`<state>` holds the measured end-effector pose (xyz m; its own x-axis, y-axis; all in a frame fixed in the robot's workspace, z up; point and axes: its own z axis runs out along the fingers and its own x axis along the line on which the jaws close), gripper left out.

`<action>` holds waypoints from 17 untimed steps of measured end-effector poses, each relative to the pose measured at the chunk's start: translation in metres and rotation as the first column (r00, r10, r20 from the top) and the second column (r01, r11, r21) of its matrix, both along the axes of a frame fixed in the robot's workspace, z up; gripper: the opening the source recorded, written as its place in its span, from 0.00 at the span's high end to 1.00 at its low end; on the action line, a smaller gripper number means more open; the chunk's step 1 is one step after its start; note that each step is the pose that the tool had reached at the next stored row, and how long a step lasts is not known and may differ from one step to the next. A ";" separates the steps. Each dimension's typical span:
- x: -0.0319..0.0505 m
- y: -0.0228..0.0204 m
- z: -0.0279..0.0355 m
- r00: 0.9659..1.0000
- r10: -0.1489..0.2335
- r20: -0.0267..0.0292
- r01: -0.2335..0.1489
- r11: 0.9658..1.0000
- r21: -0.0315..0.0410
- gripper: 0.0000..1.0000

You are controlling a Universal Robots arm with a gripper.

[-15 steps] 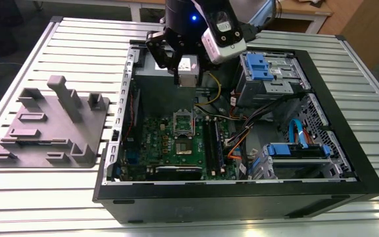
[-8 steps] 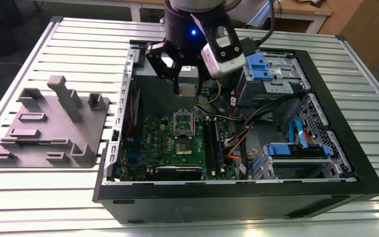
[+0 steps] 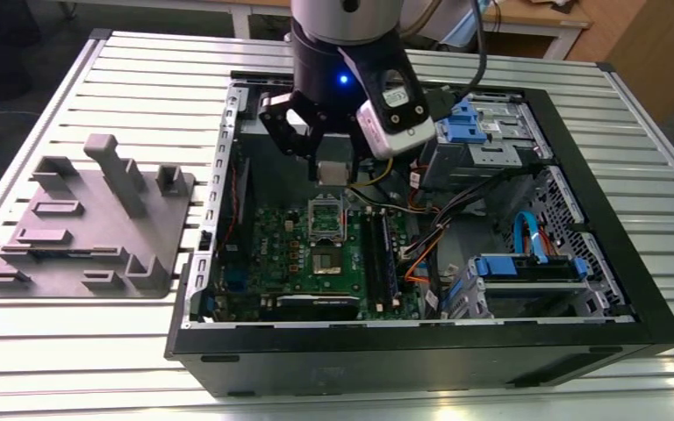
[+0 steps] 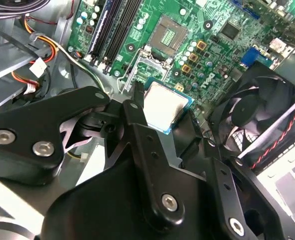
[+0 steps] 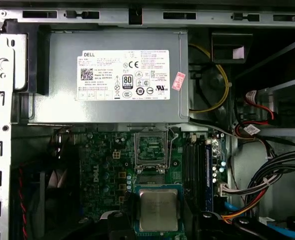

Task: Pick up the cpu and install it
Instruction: 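Pick up the cpu and move it towards the insertion slot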

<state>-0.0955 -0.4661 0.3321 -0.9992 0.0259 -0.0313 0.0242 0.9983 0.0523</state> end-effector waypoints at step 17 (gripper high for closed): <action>0.0001 -0.0021 -0.0061 1.000 0.000 0.000 0.000 1.000 0.000 0.53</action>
<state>-0.0954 -0.4681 0.3260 -0.9992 0.0257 -0.0312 0.0240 0.9984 0.0521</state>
